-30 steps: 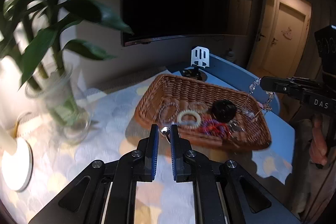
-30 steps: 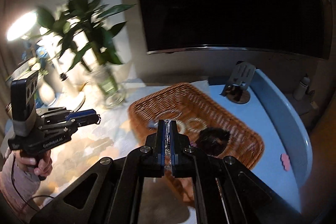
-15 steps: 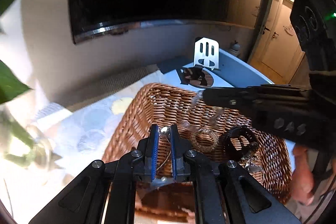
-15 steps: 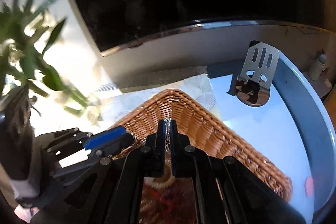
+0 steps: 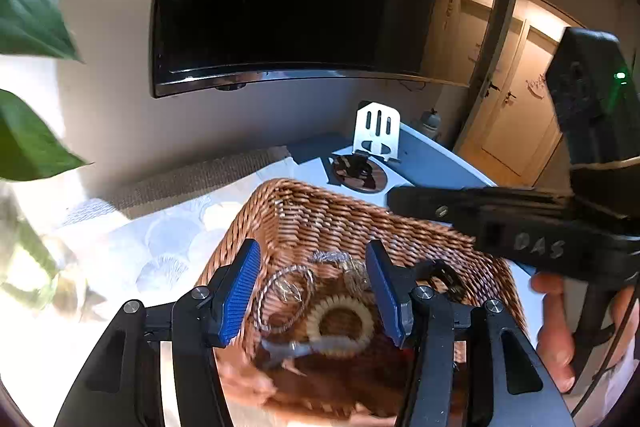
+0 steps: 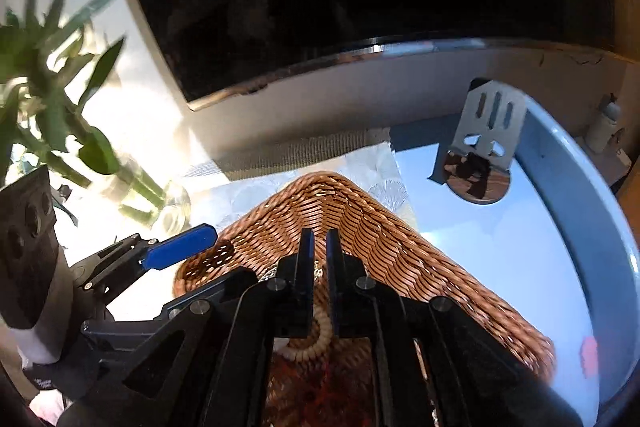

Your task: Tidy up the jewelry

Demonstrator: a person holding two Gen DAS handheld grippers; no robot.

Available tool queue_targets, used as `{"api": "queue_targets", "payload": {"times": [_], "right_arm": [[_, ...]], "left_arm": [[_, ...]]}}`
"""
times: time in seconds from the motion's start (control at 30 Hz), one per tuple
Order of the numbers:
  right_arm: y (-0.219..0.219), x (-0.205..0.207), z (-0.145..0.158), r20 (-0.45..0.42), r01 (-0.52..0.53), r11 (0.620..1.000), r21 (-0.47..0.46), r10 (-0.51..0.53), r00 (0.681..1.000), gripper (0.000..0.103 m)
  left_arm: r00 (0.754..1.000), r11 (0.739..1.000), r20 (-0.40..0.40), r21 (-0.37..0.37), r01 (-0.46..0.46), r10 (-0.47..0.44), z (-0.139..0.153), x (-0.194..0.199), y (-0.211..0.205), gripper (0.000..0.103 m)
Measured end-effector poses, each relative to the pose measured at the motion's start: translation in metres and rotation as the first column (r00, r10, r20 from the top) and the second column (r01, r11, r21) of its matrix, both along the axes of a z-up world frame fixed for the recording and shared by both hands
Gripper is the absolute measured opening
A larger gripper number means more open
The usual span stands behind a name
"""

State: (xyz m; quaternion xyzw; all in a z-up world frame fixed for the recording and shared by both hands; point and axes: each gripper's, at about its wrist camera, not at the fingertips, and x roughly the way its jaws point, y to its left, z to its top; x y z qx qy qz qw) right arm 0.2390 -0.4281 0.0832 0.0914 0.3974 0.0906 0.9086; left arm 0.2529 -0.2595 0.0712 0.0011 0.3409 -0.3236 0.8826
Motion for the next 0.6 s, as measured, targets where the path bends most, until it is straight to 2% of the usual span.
{"api": "queue_targets", "payload": {"times": [0.17, 0.23, 0.3, 0.37, 0.43, 0.53, 0.6], "right_arm": [[-0.001, -0.054, 0.029, 0.089, -0.005, 0.999, 0.036, 0.002, 0.996, 0.009], [0.002, -0.085, 0.042, 0.136, -0.004, 0.999, 0.040, -0.002, 0.991, 0.015], [0.006, -0.111, 0.051, 0.159, 0.013, 0.999, 0.038, -0.019, 0.987, 0.048], [0.009, -0.139, 0.059, 0.179, 0.025, 0.998, 0.058, -0.035, 0.983, 0.057], [0.015, -0.166, 0.065, 0.208, 0.032, 0.998, 0.061, -0.044, 0.977, 0.058], [0.030, -0.207, 0.071, 0.269, 0.091, 0.996, -0.020, -0.083, 0.959, 0.064], [0.041, -0.231, 0.069, 0.295, 0.136, 0.988, -0.068, -0.110, 0.949, 0.077]], "left_arm": [[1.000, 1.000, 0.015, -0.001, 0.005, -0.005, 0.021, -0.041, 0.019, 0.056], [0.999, 1.000, 0.046, -0.003, 0.003, -0.003, 0.033, -0.065, 0.030, 0.057], [0.997, 1.000, 0.076, -0.006, 0.000, 0.001, 0.044, -0.091, 0.042, 0.063], [0.994, 1.000, 0.109, -0.009, -0.010, 0.011, 0.054, -0.116, 0.052, 0.072], [0.989, 0.999, 0.146, -0.021, -0.027, 0.030, 0.065, -0.143, 0.063, 0.075], [0.978, 0.998, 0.200, -0.019, -0.065, 0.068, 0.076, -0.182, 0.073, 0.080], [0.967, 0.994, 0.233, 0.001, -0.110, 0.107, 0.078, -0.208, 0.078, 0.080]]}}
